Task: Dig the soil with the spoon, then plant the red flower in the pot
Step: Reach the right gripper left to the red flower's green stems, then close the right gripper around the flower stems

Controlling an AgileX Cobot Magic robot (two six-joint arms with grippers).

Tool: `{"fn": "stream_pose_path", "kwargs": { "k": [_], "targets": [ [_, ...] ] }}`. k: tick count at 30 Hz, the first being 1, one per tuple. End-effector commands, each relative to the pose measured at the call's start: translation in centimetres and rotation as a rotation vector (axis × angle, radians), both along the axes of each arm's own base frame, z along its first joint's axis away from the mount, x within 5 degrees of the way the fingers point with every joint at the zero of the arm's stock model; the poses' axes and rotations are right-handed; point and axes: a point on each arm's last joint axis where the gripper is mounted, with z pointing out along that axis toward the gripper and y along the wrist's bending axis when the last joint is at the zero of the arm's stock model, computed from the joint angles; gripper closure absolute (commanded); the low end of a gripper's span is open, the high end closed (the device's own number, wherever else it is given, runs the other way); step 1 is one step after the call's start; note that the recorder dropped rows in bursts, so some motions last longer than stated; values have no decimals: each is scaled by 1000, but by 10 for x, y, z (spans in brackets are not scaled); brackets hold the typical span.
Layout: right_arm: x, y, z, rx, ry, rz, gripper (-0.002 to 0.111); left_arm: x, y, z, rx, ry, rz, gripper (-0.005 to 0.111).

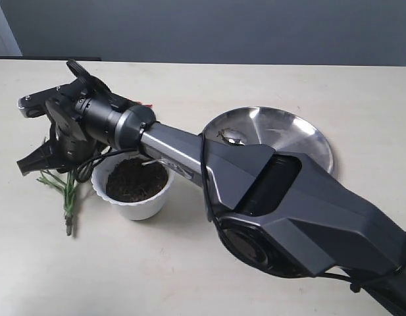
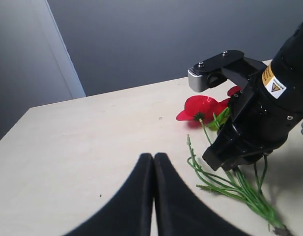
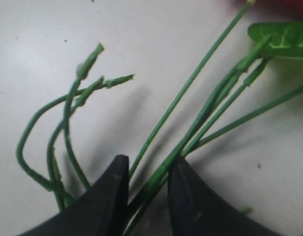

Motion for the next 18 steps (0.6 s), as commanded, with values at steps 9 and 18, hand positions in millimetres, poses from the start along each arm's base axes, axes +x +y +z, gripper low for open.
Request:
{"fn": "stream_pose_path", "kwargs": {
  "k": [9,18],
  "targets": [
    [-13,-5,6,-43,158,38,85,0,0,0,-3,-3,3,106],
    [-5,1,38,81,41,38,60,0,0,0,-3,-3,3,106]
  ]
}}
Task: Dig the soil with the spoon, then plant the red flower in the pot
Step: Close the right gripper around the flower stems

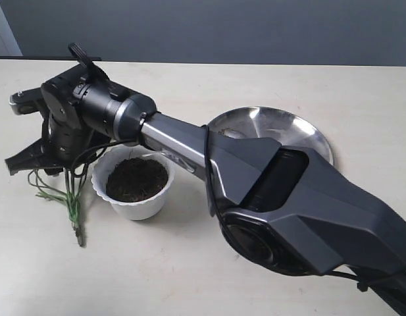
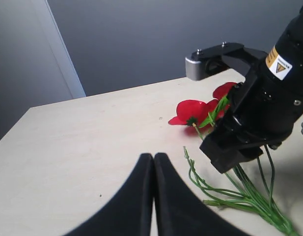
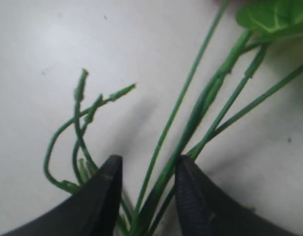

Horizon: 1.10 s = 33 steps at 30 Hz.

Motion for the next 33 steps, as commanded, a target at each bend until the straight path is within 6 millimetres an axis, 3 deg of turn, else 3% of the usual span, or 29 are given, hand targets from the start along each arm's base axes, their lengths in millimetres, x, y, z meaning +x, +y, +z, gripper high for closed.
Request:
{"fn": "stream_pose_path", "kwargs": {
  "k": [1,24,31,33],
  "targets": [
    [3,2,15,52,-61,6,60,0,0,0,-3,-3,3,106],
    [8,1,-31,-30,-55,0,62,0,0,0,-3,-3,3,106],
    [8,2,-31,-28,-69,9,84,0,0,0,-3,-3,3,106],
    [8,2,-31,-28,-69,9,84,0,0,0,-3,-3,3,106]
  ]
}}
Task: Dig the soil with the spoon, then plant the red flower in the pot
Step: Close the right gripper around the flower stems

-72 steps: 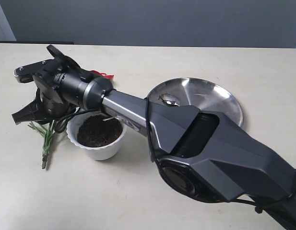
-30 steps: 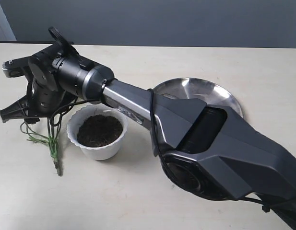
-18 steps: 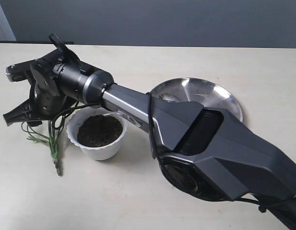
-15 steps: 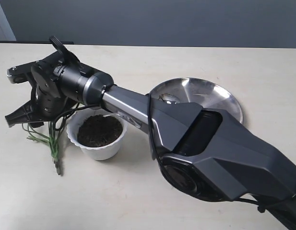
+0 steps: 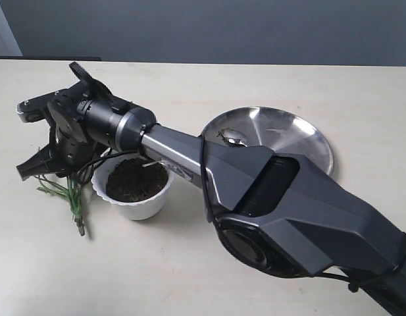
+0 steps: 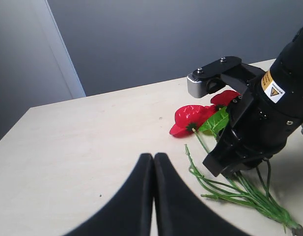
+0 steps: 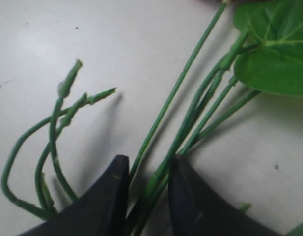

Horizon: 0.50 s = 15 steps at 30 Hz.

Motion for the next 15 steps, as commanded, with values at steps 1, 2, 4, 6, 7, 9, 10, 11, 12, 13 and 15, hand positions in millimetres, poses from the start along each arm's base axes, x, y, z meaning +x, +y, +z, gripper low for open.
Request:
{"fn": "stream_pose_path", "kwargs": {
  "k": [1,2,4,6,7,9,10,11,12,13,15],
  "targets": [
    [1,-1,-4,-11,0,5,84,0,0,0,-3,-3,3,106],
    [1,-1,-4,-11,0,5,84,0,0,0,-3,-3,3,106],
    [1,-1,-4,-12,-2,9,86,0,0,0,-3,-3,3,106],
    [1,-1,-4,-12,-8,19,89,0,0,0,-3,-3,3,106],
    [1,-1,-3,-13,-15,31,93,0,0,0,-3,-3,3,106],
    [1,-1,0,-9,-20,35,102,0,0,0,-3,-3,3,106],
    [1,0,2,-4,-24,37,106,0,0,0,-3,-3,3,106],
    [1,0,4,0,-29,41,109,0,0,0,-3,-3,3,106],
    [2,1,6,10,-35,41,109,0,0,0,-3,-3,3,106],
    [2,1,9,22,-42,42,109,0,0,0,-3,-3,3,106],
    [3,3,11,41,-52,42,109,0,0,0,-3,-3,3,106]
  ]
}}
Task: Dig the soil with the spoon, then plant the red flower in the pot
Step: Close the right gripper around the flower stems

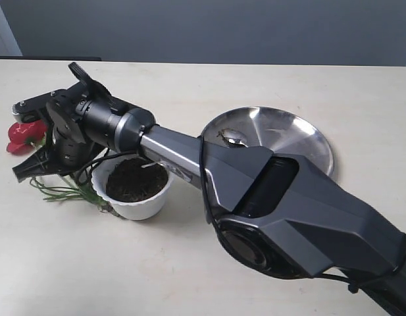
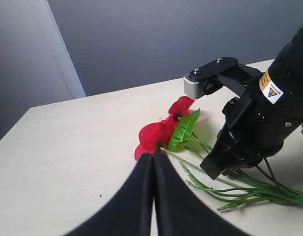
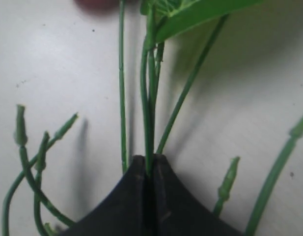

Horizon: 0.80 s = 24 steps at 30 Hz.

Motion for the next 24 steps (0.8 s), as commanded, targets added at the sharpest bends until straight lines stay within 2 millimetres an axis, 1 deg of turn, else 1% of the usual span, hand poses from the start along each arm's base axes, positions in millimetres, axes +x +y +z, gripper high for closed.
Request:
{"fn": "stream_pose_path", "kwargs": {
  "k": [1,7,9,11,12,13,14,16,17,19,24],
  "targets": [
    [2,2,12,42,-33,12,109,0,0,0,-3,-3,3,106],
    [2,1,12,34,-26,12,109,0,0,0,-3,-3,3,106],
    [2,1,9,24,-21,9,105,0,0,0,-3,-3,3,106],
    [1,-1,2,0,-3,-3,77,0,0,0,-3,-3,3,106],
    [1,-1,-1,-3,1,-5,67,0,0,0,-3,-3,3,106],
    [1,-1,-2,-1,2,-9,63,0,0,0,-3,-3,3,106],
    [1,-1,-2,-1,2,-9,67,0,0,0,-3,-3,3,106],
    [2,0,-2,0,-1,-6,81,0,0,0,-3,-3,3,106],
    [1,-1,-2,-3,-2,-2,87,0,0,0,-3,-3,3,106],
    [2,-1,-4,-11,-4,-1,87,0,0,0,-3,-3,3,106],
    [0,-4,-19,-65,18,6,87,0,0,0,-3,-3,3,106]
  ]
}}
